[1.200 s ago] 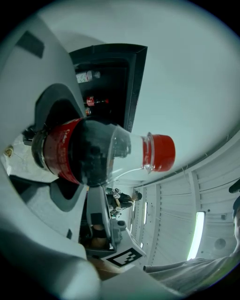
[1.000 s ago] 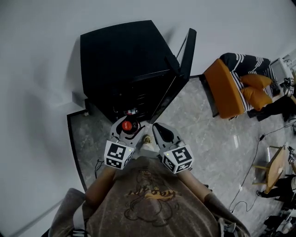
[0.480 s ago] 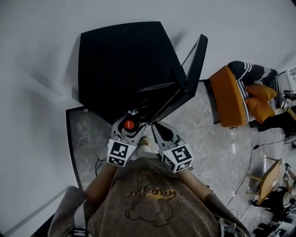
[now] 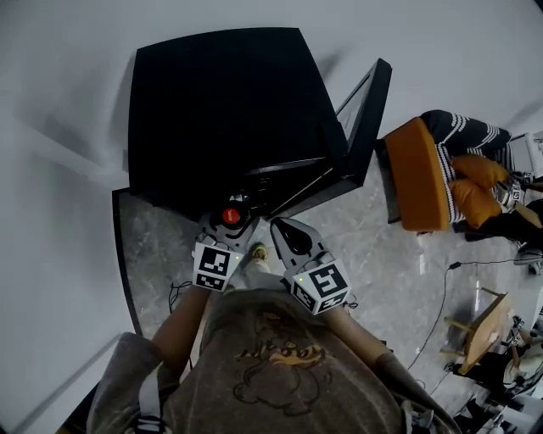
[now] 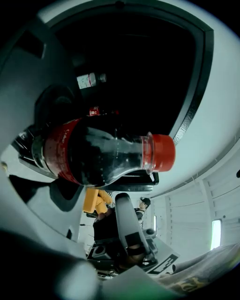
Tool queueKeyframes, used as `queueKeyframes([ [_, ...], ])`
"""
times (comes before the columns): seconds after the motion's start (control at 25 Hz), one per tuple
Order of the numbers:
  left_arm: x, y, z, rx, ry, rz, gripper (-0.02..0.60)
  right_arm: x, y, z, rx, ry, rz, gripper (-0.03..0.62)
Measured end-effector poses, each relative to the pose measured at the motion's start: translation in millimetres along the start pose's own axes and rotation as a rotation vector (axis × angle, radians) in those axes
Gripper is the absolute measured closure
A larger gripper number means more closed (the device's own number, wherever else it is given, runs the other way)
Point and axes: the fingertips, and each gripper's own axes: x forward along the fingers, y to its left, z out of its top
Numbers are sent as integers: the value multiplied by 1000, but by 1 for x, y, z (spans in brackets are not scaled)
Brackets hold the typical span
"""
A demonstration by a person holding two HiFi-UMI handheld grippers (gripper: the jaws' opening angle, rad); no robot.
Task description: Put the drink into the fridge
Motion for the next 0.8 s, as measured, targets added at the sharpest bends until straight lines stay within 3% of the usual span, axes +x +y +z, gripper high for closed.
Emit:
queueKeyframes([
  [0.8, 62, 46, -40, -27, 40, 88, 272, 6, -18, -12, -27, 43, 28, 572],
])
